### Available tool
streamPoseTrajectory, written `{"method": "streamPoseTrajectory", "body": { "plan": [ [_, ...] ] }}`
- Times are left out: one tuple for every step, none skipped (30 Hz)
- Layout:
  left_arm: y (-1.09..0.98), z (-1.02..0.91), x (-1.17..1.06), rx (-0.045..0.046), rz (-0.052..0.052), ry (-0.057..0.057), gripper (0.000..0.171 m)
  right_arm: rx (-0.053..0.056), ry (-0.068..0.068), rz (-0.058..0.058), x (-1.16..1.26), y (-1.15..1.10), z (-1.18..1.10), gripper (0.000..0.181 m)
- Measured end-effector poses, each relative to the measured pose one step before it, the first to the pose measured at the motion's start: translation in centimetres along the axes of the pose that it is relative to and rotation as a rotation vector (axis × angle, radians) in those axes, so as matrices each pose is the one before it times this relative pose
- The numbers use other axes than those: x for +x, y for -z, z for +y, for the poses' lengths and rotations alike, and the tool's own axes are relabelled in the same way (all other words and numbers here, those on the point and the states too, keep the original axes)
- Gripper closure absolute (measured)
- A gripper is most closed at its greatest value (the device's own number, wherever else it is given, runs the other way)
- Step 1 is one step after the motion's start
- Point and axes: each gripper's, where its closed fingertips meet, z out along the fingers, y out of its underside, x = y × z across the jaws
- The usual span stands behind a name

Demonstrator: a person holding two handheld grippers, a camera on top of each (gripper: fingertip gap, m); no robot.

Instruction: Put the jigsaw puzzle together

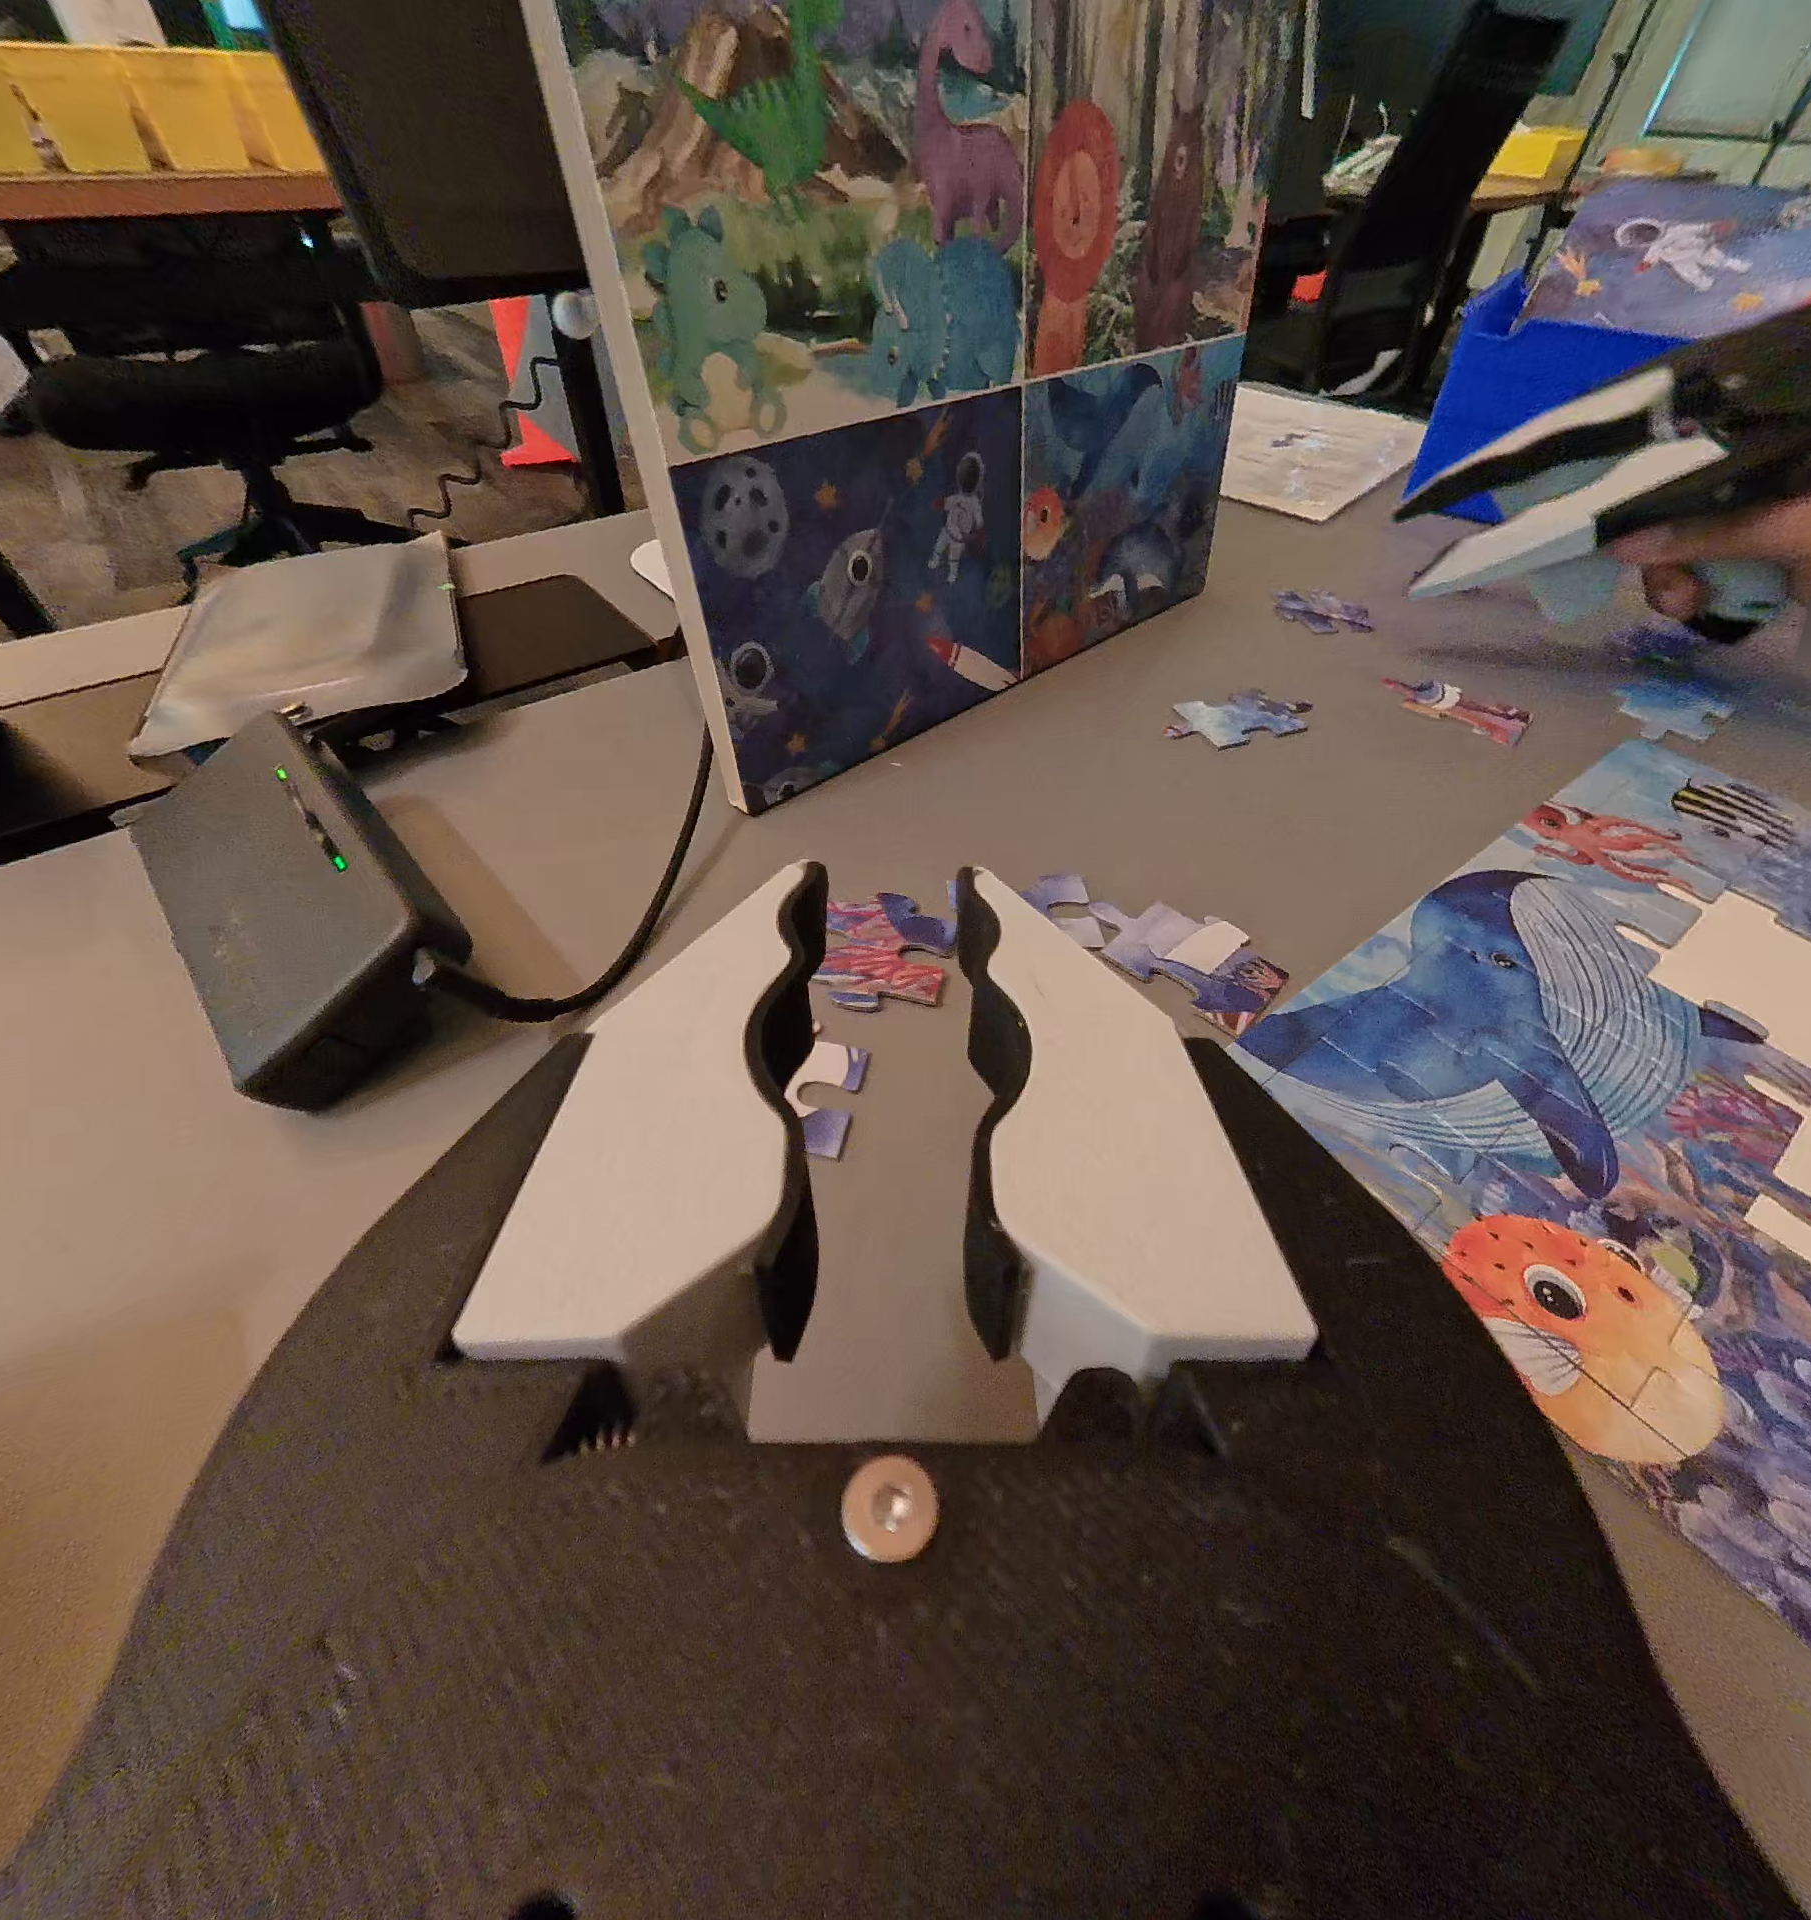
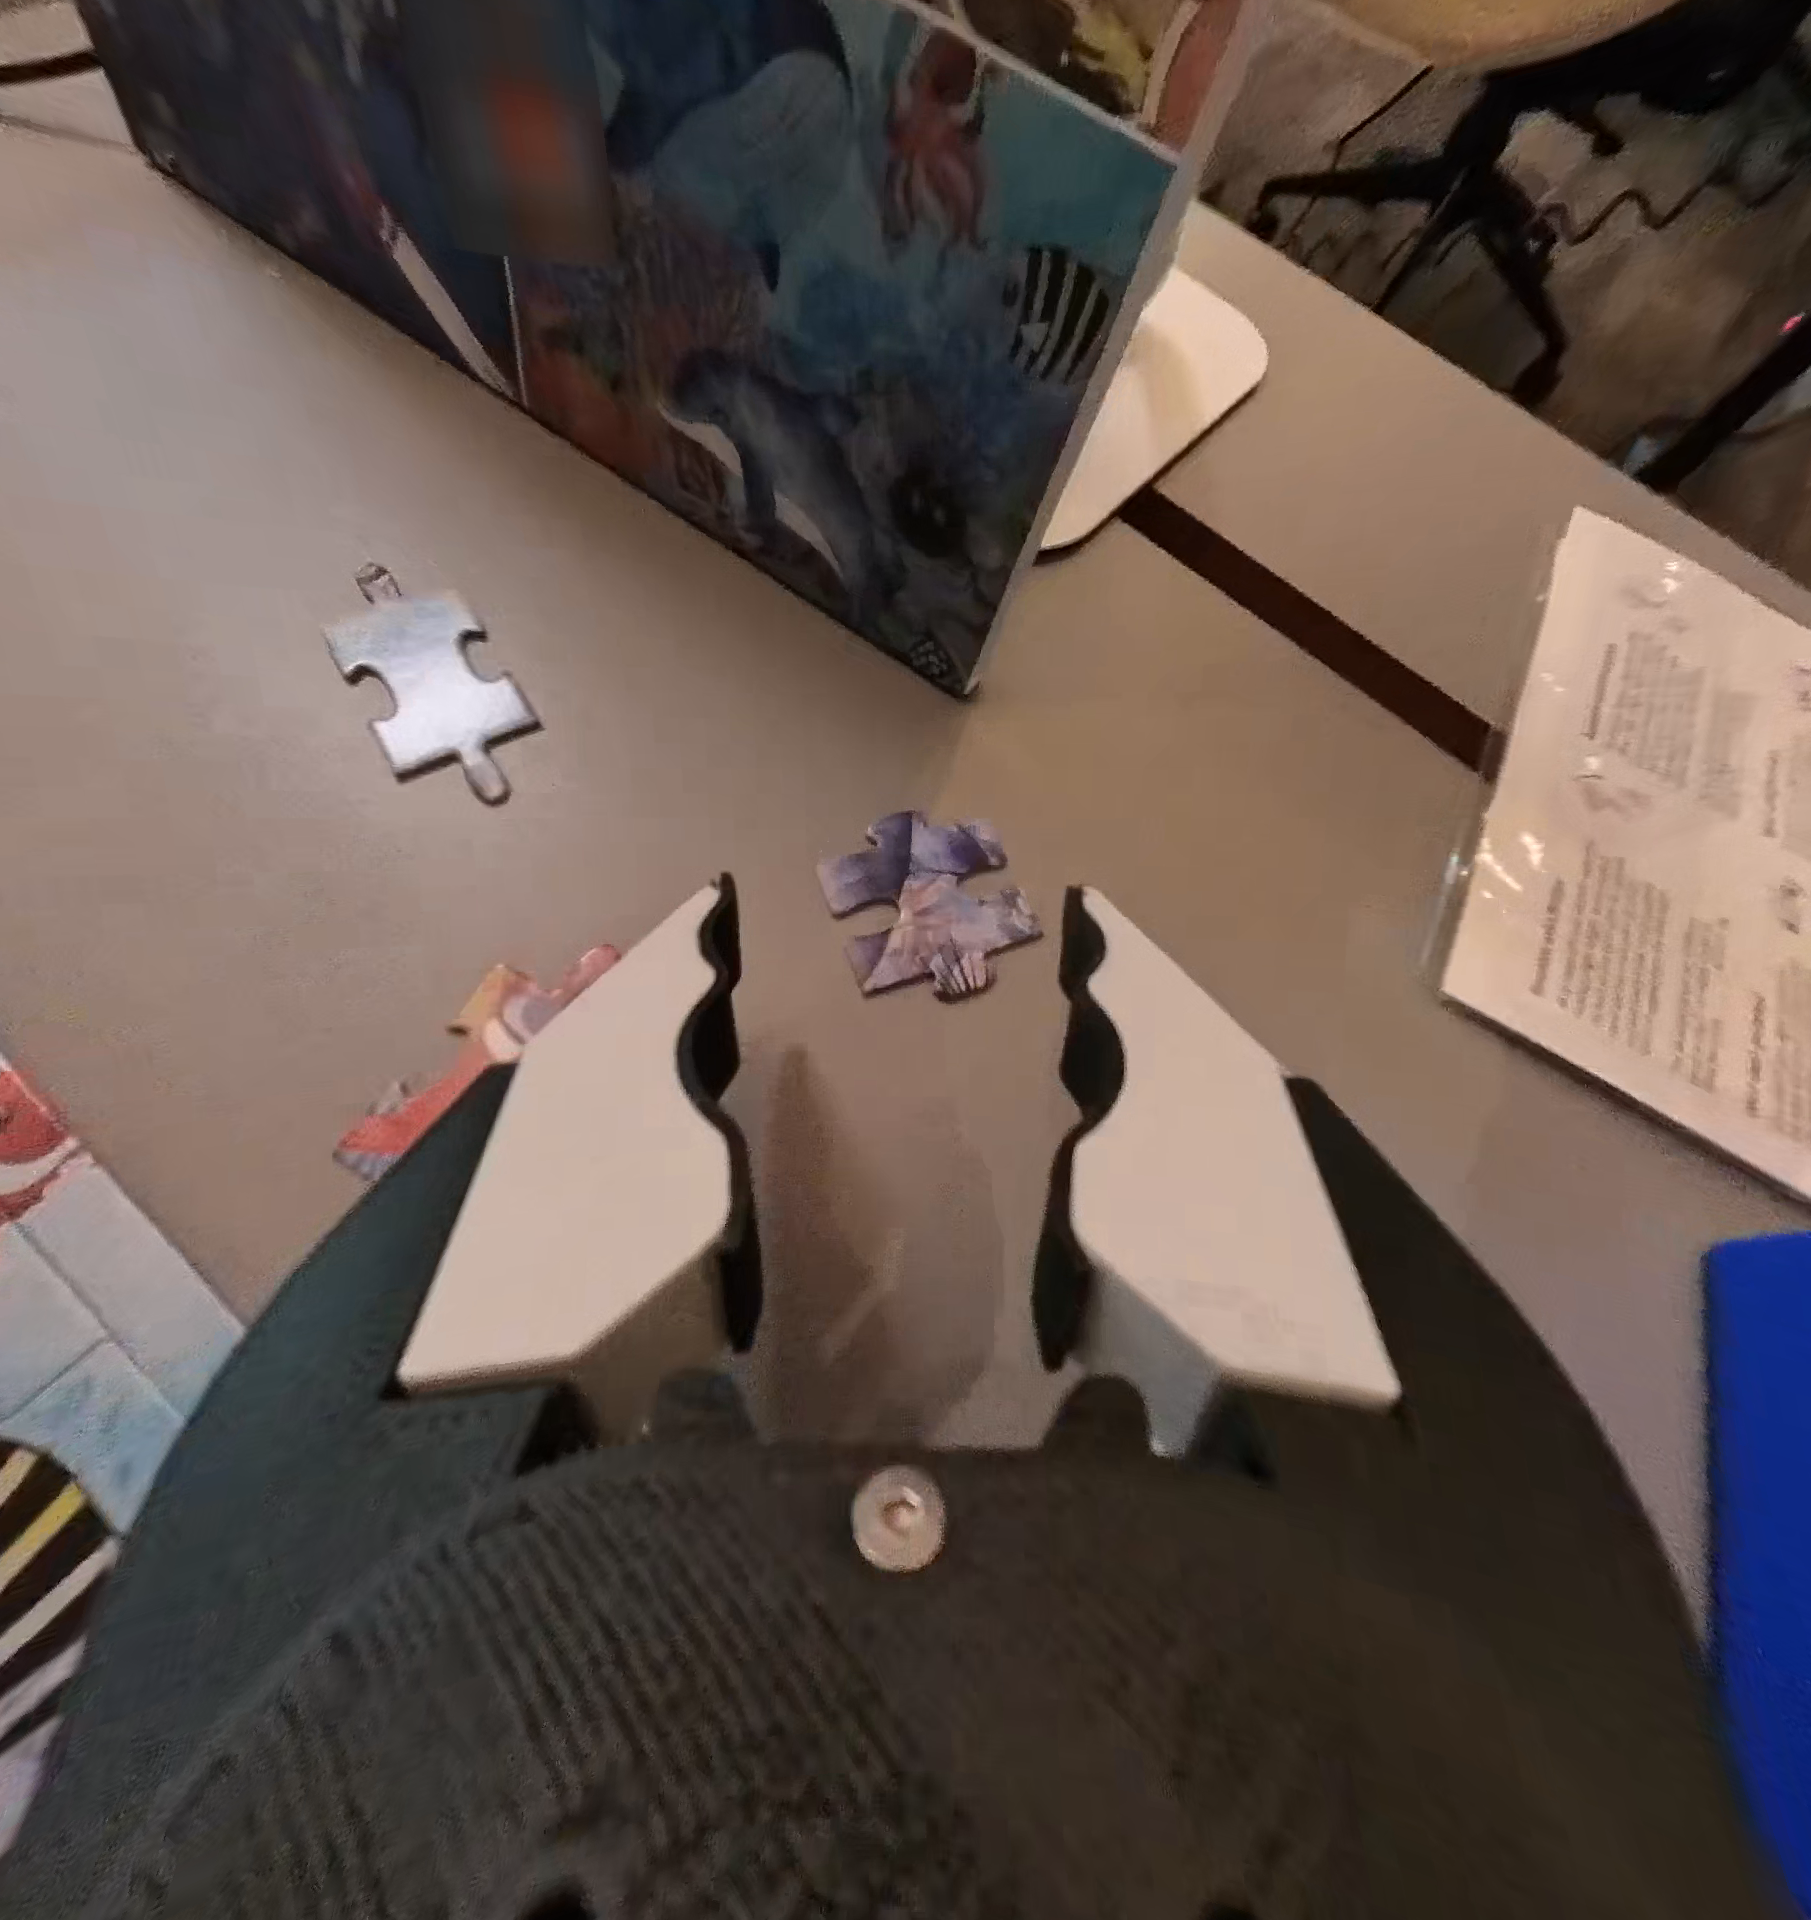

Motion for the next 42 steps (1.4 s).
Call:
{"method": "streamPoseTrajectory", "body": {
  "plan": [
    [-0.097, 0.121, 0.163, -0.00793, 0.0015, -0.0122, 0.149, -0.0261, -0.0049, -0.0262, 0.175, -0.704, 0.034, 0.120],
    [-0.097, 0.117, 0.128, -0.00794, -0.0001, -0.0139, 0.149, -0.0188, -0.0001, -0.0271, 0.079, -0.614, -0.040, 0.119],
    [-0.072, 0.088, 0.129, -0.00624, -0.0003, -0.0130, 0.150, -0.0180, 0.0035, -0.0120, 0.297, -0.574, -0.110, 0.116],
    [-0.065, 0.029, 0.133, -0.00316, 0.0020, -0.0122, 0.150, -0.0257, 0.0000, -0.0008, 0.435, -0.508, -0.056, 0.115],
    [-0.049, -0.003, 0.112, -0.00116, 0.0010, -0.0115, 0.150, -0.0301, -0.0042, -0.0062, 0.243, -0.454, 0.061, 0.112],
    [-0.008, -0.017, 0.094, 0.00086, 0.0003, -0.0114, 0.150, -0.0322, -0.0042, -0.0105, 0.095, -0.408, 0.164, 0.107],
    [-0.009, -0.023, 0.073, 0.00121, -0.0010, -0.0099, 0.150, -0.0341, -0.0025, -0.0126, 0.013, -0.351, 0.286, 0.107],
    [-0.016, 0.019, 0.067, -0.00152, 0.0002, -0.0067, 0.150, -0.0355, -0.0003, -0.0228, -0.216, -0.331, 0.427, 0.107],
    [-0.038, 0.030, 0.072, -0.00295, 0.0015, -0.0050, 0.150, -0.0318, -0.0033, -0.0396, -0.517, -0.292, 0.497, 0.110],
    [-0.054, 0.040, 0.045, -0.00405, 0.0010, -0.0034, 0.150, 0.0006, -0.0154, -0.0491, -0.647, -0.068, 0.066, 0.112],
    [-0.052, 0.059, 0.049, -0.00463, 0.0018, -0.0026, 0.150, 0.0085, -0.0046, -0.0275, -0.391, 0.062, 0.002, 0.107],
    [-0.067, 0.063, 0.054, -0.00542, 0.0020, -0.0029, 0.150, -0.0030, 0.0191, 0.0023, -0.066, 0.091, 0.194, 0.111],
    [-0.066, 0.054, 0.063, -0.00486, 0.0016, -0.0038, 0.150, -0.0066, 0.0262, 0.0033, -0.129, 0.142, 0.194, 0.119],
    [-0.050, 0.043, 0.058, -0.00362, 0.0006, -0.0050, 0.150, -0.0072, 0.0135, -0.0097, -0.291, 0.125, 0.095, 0.130],
    [-0.049, 0.018, 0.066, -0.00264, 0.0000, -0.0058, 0.150, -0.0103, 0.0073, -0.0058, -0.212, 0.090, 0.069, 0.135],
    [-0.044, 0.042, 0.073, -0.00373, 0.0006, -0.0060, 0.150, -0.0097, -0.0001, 0.0014, -0.068, 0.031, 0.040, 0.135],
    [-0.045, 0.040, 0.069, -0.00361, 0.0004, -0.0061, 0.150, -0.0082, -0.0006, 0.0016, -0.049, 0.015, 0.011, 0.135],
    [-0.014, 0.032, 0.069, -0.00223, 0.0001, -0.0062, 0.150, -0.0058, 0.0018, 0.0006, -0.077, 0.007, 0.020, 0.136],
    [-0.010, 0.003, 0.067, -0.00059, -0.0003, -0.0060, 0.150, -0.0039, 0.0035, -0.0018, -0.132, 0.026, 0.018, 0.136],
    [0.006, -0.007, 0.040, -0.00006, -0.0008, -0.0049, 0.150, -0.0024, 0.0042, -0.0035, -0.176, 0.026, 0.026, 0.136],
    [-0.011, 0.007, 0.033, -0.00060, -0.0004, -0.0035, 0.150, -0.0013, 0.0033, -0.0025, -0.166, 0.035, 0.033, 0.136],
    [-0.005, 0.003, 0.021, -0.00073, 0.0002, -0.0022, 0.150, -0.0010, 0.0026, -0.0018, -0.159, 0.048, 0.033, 0.136],
    [-0.009, 0.010, 0.028, -0.00053, 0.0002, -0.0014, 0.150, 0.0029, 0.0041, -0.0032, -0.185, 0.116, -0.029, 0.140],
    [0.001, 0.002, 0.010, -0.00032, 0.0001, -0.0008, 0.150, 0.0141, 0.0125, -0.0158, -0.379, 0.294, -0.216, 0.175],
    [-0.001, -0.001, -0.001, 0.00008, 0.0001, -0.0004, 0.151, 0.0312, 0.0049, -0.0068, -0.283, 0.422, -0.492, 0.177],
    [0.003, -0.006, 0.009, 0.00047, 0.0002, -0.0002, 0.151, 0.0294, -0.0045, -0.0007, -0.208, 0.430, -0.472, 0.168],
    [-0.002, -0.005, -0.004, 0.00034, -0.0001, -0.0003, 0.151, 0.0042, -0.0030, -0.0018, -0.242, 0.399, -0.133, 0.165],
    [-0.005, 0.002, 0.006, -0.00036, 0.0001, -0.0003, 0.151, -0.0116, 0.0012, 0.0174, 0.045, 0.367, 0.149, 0.158],
    [-0.013, 0.007, 0.005, -0.00104, 0.0002, -0.0003, 0.150, -0.0082, 0.0075, 0.0358, 0.332, 0.327, 0.193, 0.152],
    [-0.022, 0.018, 0.011, -0.00135, 0.0002, -0.0004, 0.150, 0.0055, 0.0130, 0.0411, 0.495, 0.267, 0.077, 0.148],
    [-0.031, 0.010, 0.003, -0.00084, 0.0003, -0.0006, 0.151, 0.0177, 0.0130, 0.0378, 0.557, 0.108, -0.086, 0.145],
    [-0.034, -0.011, 0.014, -0.00017, 0.0003, -0.0009, 0.151, 0.0197, 0.0079, 0.0236, 0.501, -0.088, -0.151, 0.144],
    [-0.033, -0.019, 0.034, 0.00029, 0.0005, -0.0015, 0.151, 0.0080, 0.0000, 0.0022, 0.315, -0.306, -0.025, 0.142],
    [-0.045, 0.017, 0.031, -0.00220, 0.0007, -0.0020, 0.151, -0.0153, -0.0030, -0.0154, 0.213, -0.491, 0.233, 0.138],
    [-0.050, 0.047, 0.048, -0.00428, 0.0007, -0.0033, 0.151, -0.0322, -0.0035, -0.0195, 0.254, -0.545, 0.332, 0.132],
    [-0.025, 0.029, 0.044, -0.00234, -0.0003, -0.0046, 0.151, -0.0307, -0.0052, -0.0282, 0.119, -0.508, 0.178, 0.127],
    [-0.004, -0.001, 0.053, -0.00032, -0.0010, -0.0055, 0.151, -0.0245, -0.0059, -0.0445, -0.218, -0.423, 0.028, 0.123],
    [-0.001, -0.006, 0.042, 0.00022, -0.0014, -0.0054, 0.151, -0.0283, -0.0033, -0.0473, -0.377, -0.358, 0.044, 0.120],
    [-0.011, 0.006, 0.034, -0.00085, -0.0009, -0.0043, 0.151, -0.0375, 0.0025, -0.0289, -0.173, -0.332, 0.210, 0.117],
    [-0.016, 0.022, 0.042, -0.00145, -0.0003, -0.0035, 0.151, -0.0243, 0.0138, -0.0060, 0.046, -0.174, 0.051, 0.118],
    [-0.018, 0.013, 0.033, -0.00152, -0.0002, -0.0035, 0.151, -0.0157, 0.0185, -0.0009, 0.027, -0.094, -0.011, 0.120],
    [-0.031, 0.025, 0.030, -0.00207, -0.0003, -0.0037, 0.150, -0.0114, 0.0110, -0.0031, -0.025, -0.021, 0.012, 0.121]
  ]
}}
